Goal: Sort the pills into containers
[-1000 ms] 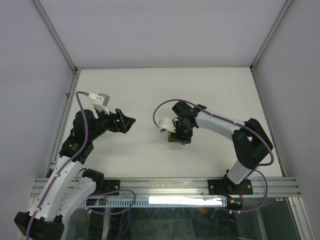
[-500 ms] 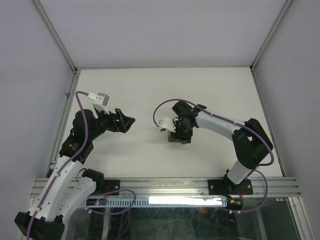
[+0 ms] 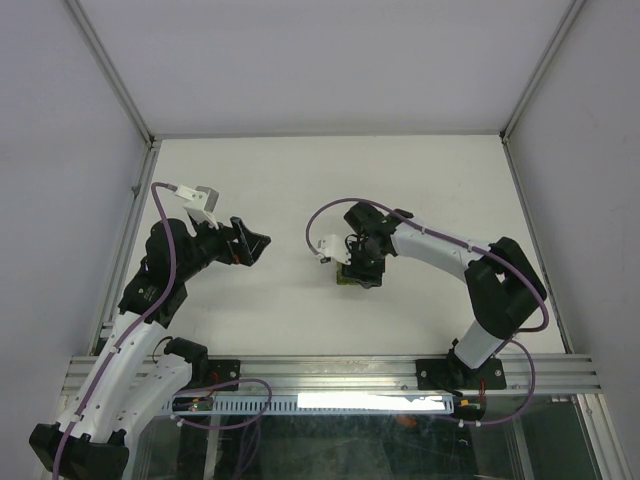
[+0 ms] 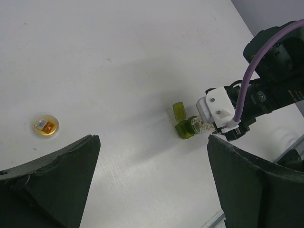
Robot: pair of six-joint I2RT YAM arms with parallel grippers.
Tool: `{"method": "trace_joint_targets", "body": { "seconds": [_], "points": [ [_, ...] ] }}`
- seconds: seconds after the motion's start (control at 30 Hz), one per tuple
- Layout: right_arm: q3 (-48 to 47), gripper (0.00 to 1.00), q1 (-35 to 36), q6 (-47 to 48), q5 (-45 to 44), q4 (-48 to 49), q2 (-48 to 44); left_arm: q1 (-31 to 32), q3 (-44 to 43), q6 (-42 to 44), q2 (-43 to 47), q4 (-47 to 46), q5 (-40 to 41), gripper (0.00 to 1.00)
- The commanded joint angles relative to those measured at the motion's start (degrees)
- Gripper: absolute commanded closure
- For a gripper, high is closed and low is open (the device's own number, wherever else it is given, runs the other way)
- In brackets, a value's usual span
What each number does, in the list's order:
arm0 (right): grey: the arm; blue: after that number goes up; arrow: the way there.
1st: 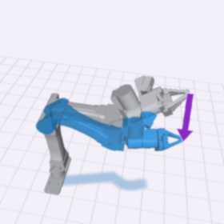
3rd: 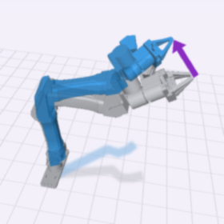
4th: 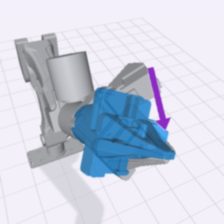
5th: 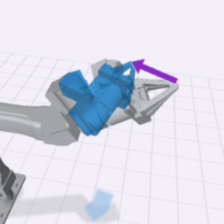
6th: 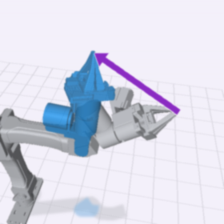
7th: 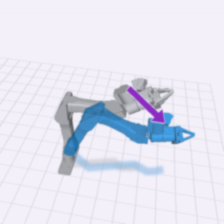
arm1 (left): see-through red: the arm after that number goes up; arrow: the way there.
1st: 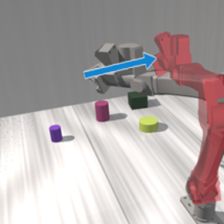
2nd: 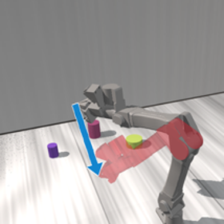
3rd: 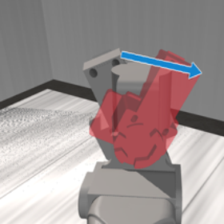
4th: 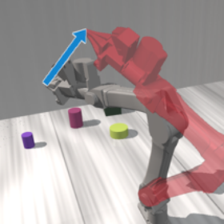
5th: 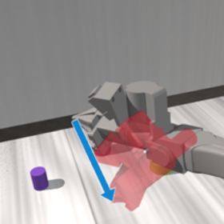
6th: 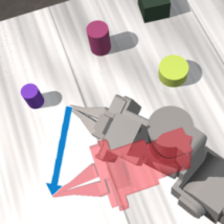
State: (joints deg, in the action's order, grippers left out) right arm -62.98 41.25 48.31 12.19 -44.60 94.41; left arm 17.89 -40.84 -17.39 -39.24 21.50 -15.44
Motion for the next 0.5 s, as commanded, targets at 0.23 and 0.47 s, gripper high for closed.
{"method": "trace_joint_targets", "body": {
  "seconds": [0.23, 0.47],
  "points": [
    [0.9, 1.0, 0.32, 0.1, -2.43, 3.06, -2.66, -0.74, -0.83, 0.44, 0.07, -1.46, -1.2, 0.01],
    [-3.8, 1.0, 0.62, -0.81, 2.04, -3.64, -0.67, -0.75, -0.64, 0.36, 0.27, -1.45, -0.85, 0.01]
  ]
}}
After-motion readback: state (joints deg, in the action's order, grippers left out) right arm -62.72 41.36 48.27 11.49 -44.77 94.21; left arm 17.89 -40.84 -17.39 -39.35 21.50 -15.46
